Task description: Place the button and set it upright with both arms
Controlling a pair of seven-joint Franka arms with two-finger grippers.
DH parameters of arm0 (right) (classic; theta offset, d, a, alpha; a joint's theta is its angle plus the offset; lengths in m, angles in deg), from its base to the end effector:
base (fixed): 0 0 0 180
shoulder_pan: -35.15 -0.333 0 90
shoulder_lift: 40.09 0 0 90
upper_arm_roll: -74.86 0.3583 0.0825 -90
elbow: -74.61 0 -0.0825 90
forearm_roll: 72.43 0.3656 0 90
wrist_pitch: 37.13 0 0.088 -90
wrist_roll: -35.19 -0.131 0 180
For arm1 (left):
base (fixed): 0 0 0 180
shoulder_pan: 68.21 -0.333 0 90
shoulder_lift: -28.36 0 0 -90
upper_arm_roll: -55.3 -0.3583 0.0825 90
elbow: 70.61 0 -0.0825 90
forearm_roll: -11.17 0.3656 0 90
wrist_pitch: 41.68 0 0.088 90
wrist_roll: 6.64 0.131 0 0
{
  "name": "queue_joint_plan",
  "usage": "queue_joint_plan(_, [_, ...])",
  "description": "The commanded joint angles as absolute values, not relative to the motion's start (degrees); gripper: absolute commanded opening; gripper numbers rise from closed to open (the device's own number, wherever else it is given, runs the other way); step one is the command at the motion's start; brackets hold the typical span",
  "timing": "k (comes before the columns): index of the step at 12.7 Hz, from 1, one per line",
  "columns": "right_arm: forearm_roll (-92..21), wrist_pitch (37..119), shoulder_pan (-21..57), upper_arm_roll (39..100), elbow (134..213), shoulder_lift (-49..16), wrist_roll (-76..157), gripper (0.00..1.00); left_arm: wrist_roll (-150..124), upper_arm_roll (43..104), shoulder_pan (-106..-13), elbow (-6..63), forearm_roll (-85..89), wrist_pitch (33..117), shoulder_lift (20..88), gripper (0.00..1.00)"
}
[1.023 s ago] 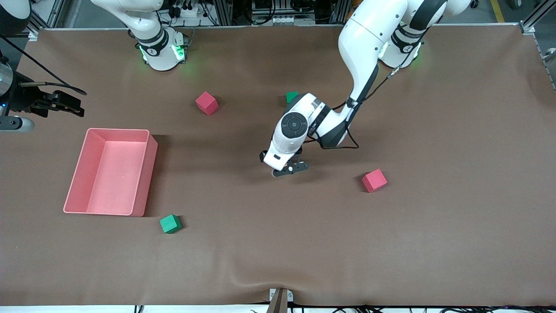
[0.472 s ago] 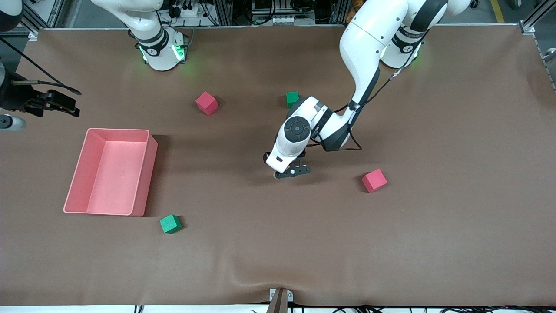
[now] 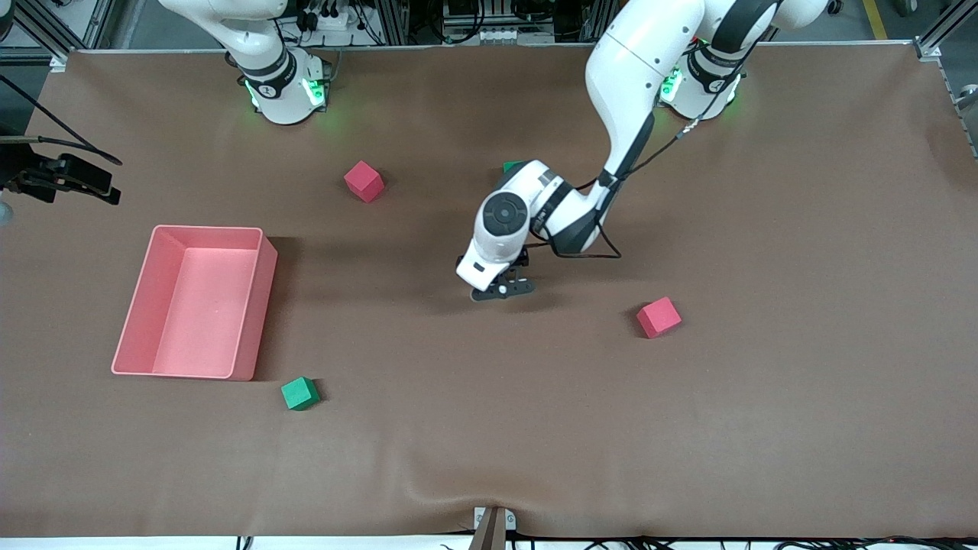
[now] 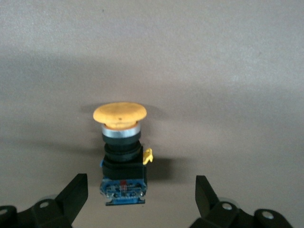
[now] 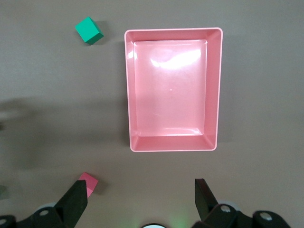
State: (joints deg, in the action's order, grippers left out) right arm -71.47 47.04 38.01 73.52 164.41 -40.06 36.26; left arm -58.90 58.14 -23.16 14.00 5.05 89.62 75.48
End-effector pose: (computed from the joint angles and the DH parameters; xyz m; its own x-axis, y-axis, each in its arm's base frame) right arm 0.5215 -0.0360 0.6358 0.9938 -0.0526 -0.0983 -0.0546 -0.9983 -0.0186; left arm 0.4940 -0.5426 0.2038 0.9824 0.1583 -0.0990 0.1648 -0.9844 0.0611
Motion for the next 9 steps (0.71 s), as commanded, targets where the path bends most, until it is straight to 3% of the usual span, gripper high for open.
queue_joint_plan(1, [-71.6,46.2,36.2,70.8,164.2,-40.7,40.1,1.0,-59.6,57.2,-23.0,14.9,6.6,89.4,74.9,0.97])
queue_joint_plan(9, [-71.5,44.2,36.2,71.0,163.9,-40.7,33.5,1.0,-57.4,57.2,-24.8,14.6,6.5,89.3,75.3,0.91])
